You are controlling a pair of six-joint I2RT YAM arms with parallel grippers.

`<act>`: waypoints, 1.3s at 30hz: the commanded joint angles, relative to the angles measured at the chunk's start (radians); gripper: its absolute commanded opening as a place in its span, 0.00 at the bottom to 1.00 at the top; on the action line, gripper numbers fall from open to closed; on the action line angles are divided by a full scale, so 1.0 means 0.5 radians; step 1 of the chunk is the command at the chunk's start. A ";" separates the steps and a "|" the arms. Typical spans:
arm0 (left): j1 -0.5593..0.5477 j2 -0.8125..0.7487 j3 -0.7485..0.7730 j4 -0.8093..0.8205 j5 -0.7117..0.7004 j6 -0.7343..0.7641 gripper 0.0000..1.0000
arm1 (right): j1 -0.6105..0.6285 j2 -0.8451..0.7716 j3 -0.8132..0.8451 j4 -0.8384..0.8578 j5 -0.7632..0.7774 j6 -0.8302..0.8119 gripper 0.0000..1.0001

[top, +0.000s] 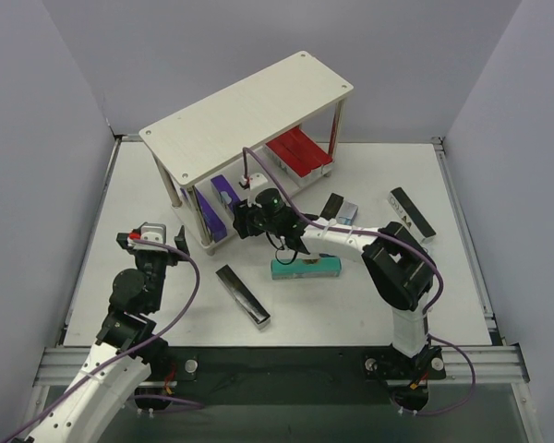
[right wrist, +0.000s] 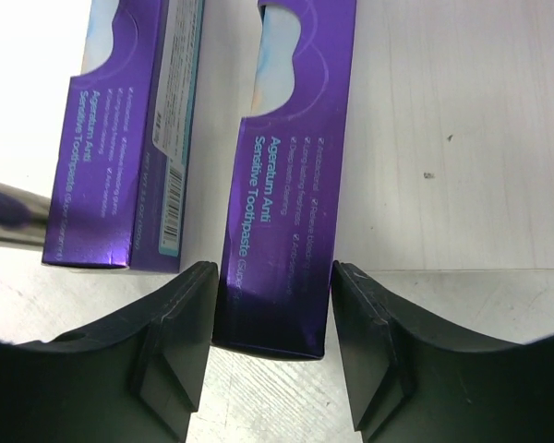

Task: Place and organize the toothpastes onto the shelf
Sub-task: Place the toothpaste on the shelf.

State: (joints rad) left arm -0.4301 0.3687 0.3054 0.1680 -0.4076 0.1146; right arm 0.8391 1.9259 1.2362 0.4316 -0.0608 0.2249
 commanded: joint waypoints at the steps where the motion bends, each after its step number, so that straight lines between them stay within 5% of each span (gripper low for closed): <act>1: 0.010 0.005 0.024 0.038 0.030 -0.021 0.93 | -0.009 -0.075 -0.027 0.155 -0.053 0.023 0.50; 17: 0.010 0.033 0.021 0.050 0.027 -0.011 0.93 | -0.015 0.005 -0.036 0.410 -0.108 0.072 0.41; 27: 0.010 0.042 0.021 0.047 0.045 -0.018 0.93 | -0.043 -0.057 -0.101 0.477 -0.265 0.265 0.64; 39: 0.010 -0.013 0.021 0.038 -0.114 0.010 0.93 | -0.196 -0.155 -0.352 0.946 -0.409 0.805 0.65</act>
State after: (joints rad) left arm -0.4301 0.3878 0.3054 0.1680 -0.4004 0.1146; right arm 0.7677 1.8904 1.0599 0.7223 -0.2253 0.4992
